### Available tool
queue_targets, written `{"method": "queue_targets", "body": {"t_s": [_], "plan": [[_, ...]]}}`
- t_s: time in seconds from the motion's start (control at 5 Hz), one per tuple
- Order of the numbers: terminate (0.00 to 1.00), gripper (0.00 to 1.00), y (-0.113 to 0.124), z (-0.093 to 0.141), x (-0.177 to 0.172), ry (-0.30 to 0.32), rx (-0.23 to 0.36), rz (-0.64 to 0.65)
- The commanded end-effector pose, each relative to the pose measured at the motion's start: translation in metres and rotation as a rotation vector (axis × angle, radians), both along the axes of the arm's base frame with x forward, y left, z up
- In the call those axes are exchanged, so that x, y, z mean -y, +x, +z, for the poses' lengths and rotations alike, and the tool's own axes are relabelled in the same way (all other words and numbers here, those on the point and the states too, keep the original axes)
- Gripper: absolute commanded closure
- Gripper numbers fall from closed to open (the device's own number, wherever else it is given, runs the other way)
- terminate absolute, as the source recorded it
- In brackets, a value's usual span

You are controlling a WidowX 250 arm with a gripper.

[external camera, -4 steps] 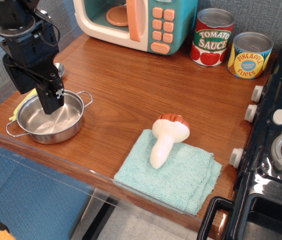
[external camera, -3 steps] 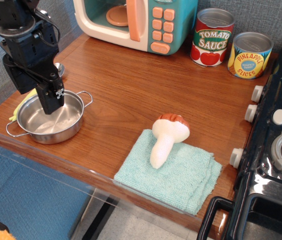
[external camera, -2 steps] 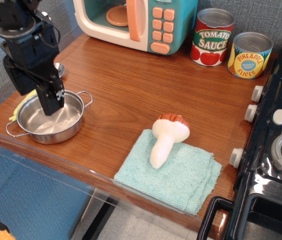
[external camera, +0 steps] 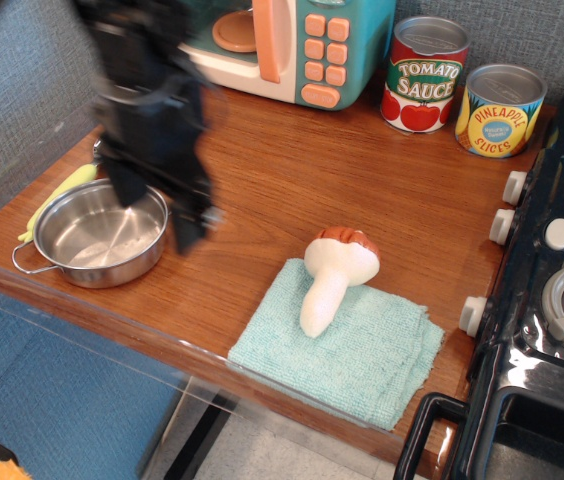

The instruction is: Move the mushroom below the microwave

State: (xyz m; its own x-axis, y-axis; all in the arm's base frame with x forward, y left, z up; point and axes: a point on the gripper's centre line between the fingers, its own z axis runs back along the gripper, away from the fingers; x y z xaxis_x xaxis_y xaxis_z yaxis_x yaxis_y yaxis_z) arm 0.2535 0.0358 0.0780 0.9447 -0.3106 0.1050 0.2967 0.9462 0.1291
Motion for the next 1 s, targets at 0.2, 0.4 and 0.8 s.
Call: {"method": "queue_targets", "body": {"t_s": [0.2, 0.4, 0.8], "plan": [[0.0, 0.0, 0.025, -0.026, 0.114, -0.004, 0.07, 0.01], [0.0, 0.0, 0.025, -0.029, 0.116, -0.021, 0.08, 0.064], [0.0, 1.0, 0.015, -0.048, 0.107, -0.025, 0.023, 0.128]]}}
